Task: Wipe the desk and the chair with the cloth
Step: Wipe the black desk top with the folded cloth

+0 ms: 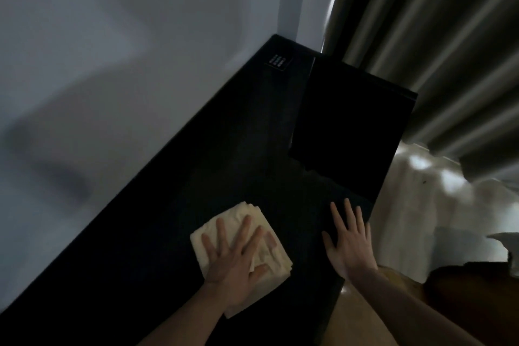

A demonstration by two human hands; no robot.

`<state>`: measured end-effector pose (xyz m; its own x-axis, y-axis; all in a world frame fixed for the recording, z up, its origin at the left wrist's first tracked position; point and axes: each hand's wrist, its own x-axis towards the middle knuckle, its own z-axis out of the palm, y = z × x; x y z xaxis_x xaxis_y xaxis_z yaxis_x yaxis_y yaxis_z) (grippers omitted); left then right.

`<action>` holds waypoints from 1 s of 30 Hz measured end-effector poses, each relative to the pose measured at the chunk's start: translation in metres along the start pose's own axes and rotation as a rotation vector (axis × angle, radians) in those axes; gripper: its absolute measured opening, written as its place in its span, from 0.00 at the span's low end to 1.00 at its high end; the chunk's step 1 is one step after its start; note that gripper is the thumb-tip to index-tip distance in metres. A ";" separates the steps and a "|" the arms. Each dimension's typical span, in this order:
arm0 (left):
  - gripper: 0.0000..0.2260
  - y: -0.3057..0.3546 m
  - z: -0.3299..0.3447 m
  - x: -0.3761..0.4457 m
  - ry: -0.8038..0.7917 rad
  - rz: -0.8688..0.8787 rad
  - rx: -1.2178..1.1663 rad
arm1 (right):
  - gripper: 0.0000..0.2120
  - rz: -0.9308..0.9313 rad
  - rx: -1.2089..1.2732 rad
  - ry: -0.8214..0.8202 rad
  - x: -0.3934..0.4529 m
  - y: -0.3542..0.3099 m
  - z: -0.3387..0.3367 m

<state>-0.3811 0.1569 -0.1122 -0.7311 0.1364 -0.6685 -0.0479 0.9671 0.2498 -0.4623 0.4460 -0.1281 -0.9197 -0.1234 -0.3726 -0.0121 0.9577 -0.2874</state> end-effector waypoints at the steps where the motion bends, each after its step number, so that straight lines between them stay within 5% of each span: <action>1: 0.37 0.004 -0.008 0.012 0.009 0.012 0.010 | 0.36 0.005 0.011 0.029 0.014 0.004 -0.003; 14: 0.36 0.069 -0.123 0.188 0.184 0.041 0.063 | 0.32 0.020 0.067 0.282 0.149 0.042 -0.026; 30: 0.35 0.133 -0.241 0.362 0.337 0.088 0.147 | 0.29 0.106 0.113 0.411 0.158 0.033 -0.023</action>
<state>-0.8160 0.2832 -0.1520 -0.9123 0.1653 -0.3748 0.1051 0.9788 0.1759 -0.6167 0.4644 -0.1762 -0.9935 0.1098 -0.0293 0.1129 0.9224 -0.3693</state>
